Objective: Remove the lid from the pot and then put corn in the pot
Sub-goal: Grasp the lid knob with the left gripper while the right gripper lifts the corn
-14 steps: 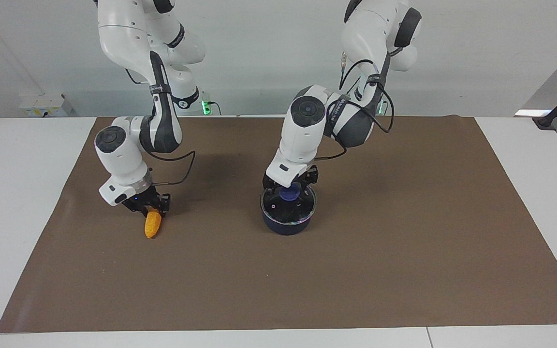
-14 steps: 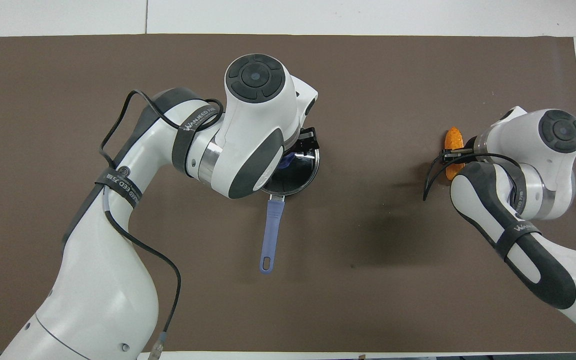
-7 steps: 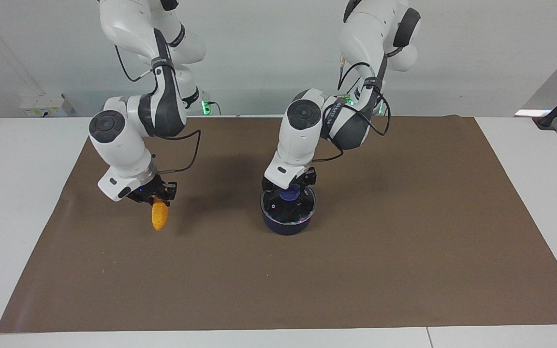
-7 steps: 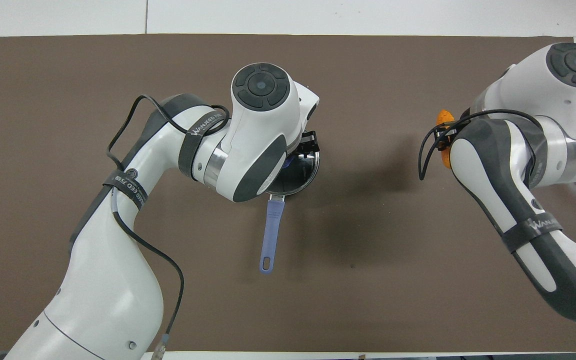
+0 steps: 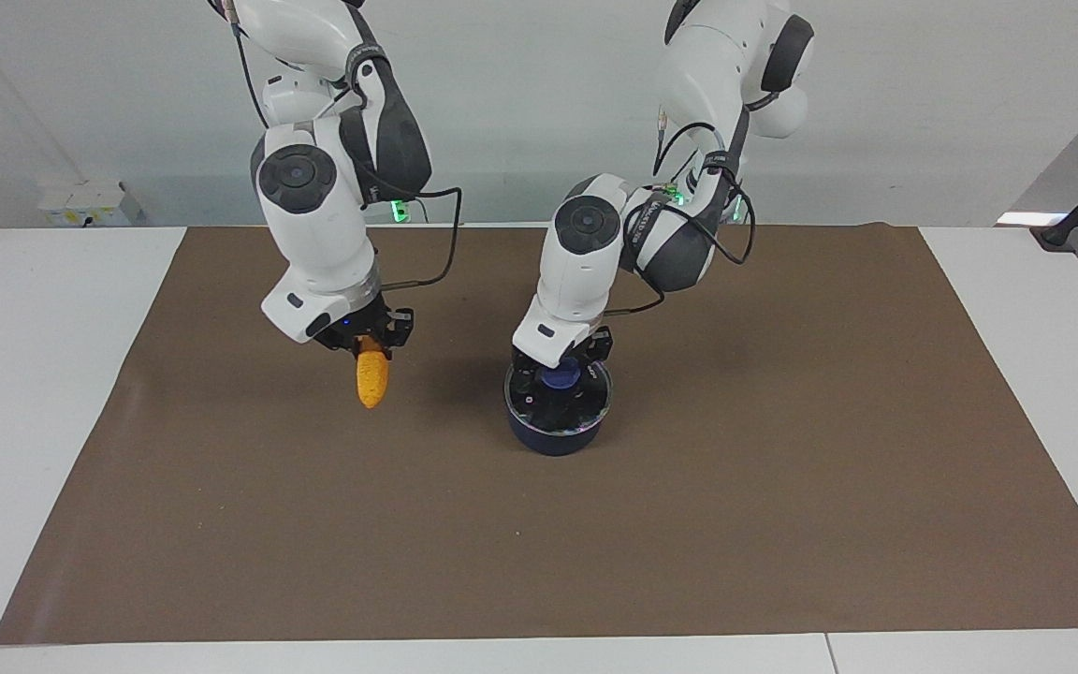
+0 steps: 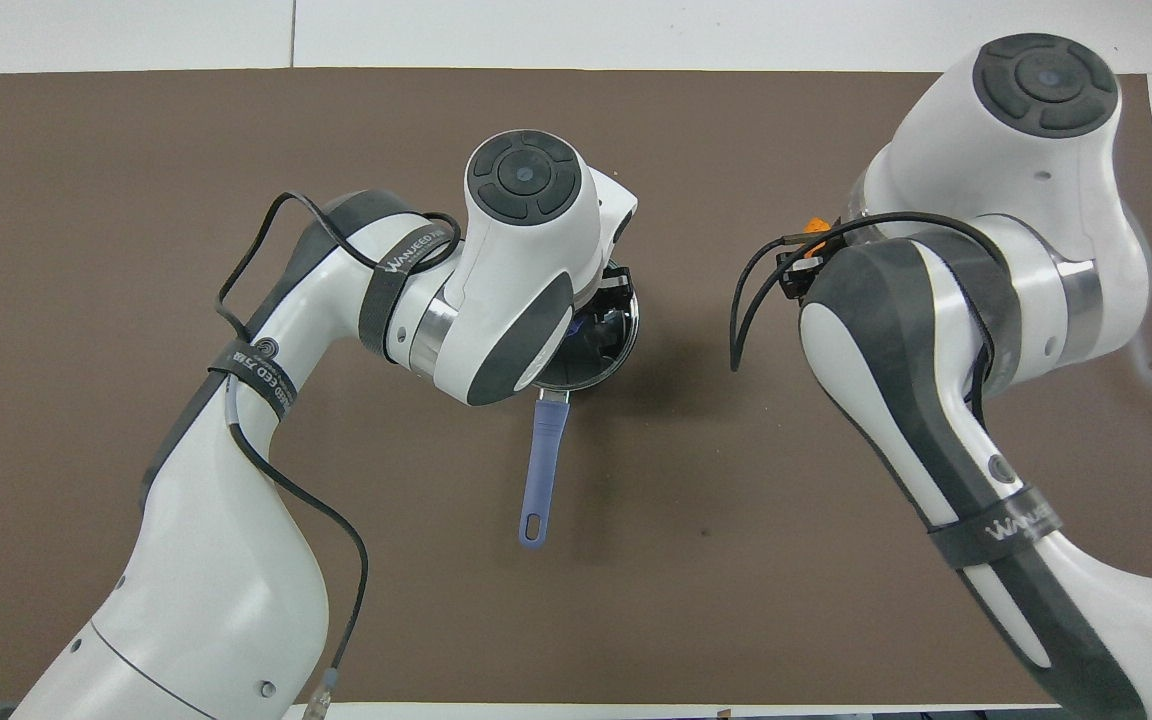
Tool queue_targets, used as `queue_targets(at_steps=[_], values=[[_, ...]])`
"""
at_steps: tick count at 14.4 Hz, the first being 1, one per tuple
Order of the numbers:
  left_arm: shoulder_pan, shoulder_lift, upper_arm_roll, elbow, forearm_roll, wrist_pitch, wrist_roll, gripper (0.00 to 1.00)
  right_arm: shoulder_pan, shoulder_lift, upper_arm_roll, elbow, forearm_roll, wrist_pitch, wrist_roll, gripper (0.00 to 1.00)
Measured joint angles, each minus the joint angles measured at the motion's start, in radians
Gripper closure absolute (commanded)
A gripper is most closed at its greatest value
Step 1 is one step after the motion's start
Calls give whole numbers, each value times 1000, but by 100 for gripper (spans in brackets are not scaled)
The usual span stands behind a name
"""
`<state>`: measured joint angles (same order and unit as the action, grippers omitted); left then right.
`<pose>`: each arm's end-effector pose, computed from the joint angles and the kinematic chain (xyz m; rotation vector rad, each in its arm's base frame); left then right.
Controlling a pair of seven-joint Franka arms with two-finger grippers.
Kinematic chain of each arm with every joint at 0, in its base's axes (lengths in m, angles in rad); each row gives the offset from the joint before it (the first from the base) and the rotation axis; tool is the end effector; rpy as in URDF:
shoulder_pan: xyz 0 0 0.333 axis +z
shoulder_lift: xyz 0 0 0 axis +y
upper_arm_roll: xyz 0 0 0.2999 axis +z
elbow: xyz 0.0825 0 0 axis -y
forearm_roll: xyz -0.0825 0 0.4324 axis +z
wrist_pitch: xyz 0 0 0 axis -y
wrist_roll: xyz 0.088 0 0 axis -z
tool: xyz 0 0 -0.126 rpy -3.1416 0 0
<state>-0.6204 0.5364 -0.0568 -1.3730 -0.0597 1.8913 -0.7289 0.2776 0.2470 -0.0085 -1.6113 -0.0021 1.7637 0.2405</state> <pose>0.5814 -0.4661 0.3561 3.0833 0.1214 -0.1058 0.6430 0.1775 0.4264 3.1102 0.0455 -0.1409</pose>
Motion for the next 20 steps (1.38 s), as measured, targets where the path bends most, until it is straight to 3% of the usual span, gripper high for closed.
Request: queue_targets(at_steps=[3,6,20], values=[[0,0,1,-4,1,-1,0,53,42,4,1,5,6,-6,64,100],[0,0,1,-9,2,-1,0,60,54,5,1,44,45,-49,91,100],[6,-14,13,-3,3,-8,3,59,84,16,2,73,62,-54,168,100]])
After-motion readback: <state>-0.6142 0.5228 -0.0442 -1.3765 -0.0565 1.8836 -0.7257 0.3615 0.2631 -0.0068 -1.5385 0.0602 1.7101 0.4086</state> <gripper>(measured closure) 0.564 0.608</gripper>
